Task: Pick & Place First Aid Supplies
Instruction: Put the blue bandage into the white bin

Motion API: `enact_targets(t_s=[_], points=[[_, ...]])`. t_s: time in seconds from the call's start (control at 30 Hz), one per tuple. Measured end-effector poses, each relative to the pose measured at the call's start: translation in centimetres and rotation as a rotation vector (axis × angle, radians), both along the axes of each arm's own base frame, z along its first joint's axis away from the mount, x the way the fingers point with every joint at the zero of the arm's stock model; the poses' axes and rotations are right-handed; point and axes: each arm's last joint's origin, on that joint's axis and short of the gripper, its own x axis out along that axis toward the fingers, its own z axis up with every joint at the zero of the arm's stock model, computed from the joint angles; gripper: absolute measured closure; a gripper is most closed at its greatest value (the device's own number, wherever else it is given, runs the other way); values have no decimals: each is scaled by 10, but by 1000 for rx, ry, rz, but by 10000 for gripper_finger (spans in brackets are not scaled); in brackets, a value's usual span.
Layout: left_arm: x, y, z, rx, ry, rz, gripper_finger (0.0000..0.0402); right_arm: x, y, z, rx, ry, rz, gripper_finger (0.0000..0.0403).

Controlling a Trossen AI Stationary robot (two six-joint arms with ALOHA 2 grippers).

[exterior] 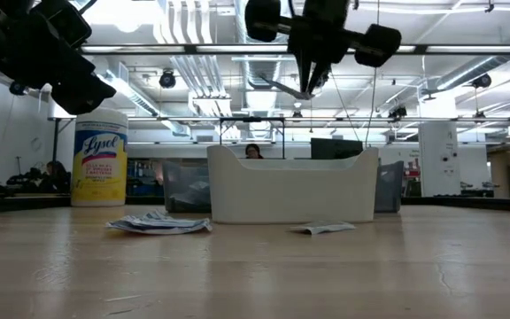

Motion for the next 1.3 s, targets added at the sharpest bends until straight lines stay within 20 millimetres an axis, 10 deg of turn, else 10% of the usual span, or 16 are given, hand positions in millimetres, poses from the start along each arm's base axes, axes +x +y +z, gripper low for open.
enact_targets(t_s=[0.57, 1.3], points=[[0, 0, 0, 0, 1, 0, 204, 70, -23, -40, -4, 287, 290, 394], [0, 2, 0, 58, -7, 38, 204, 71, -36, -80, 22, 454, 318, 394]])
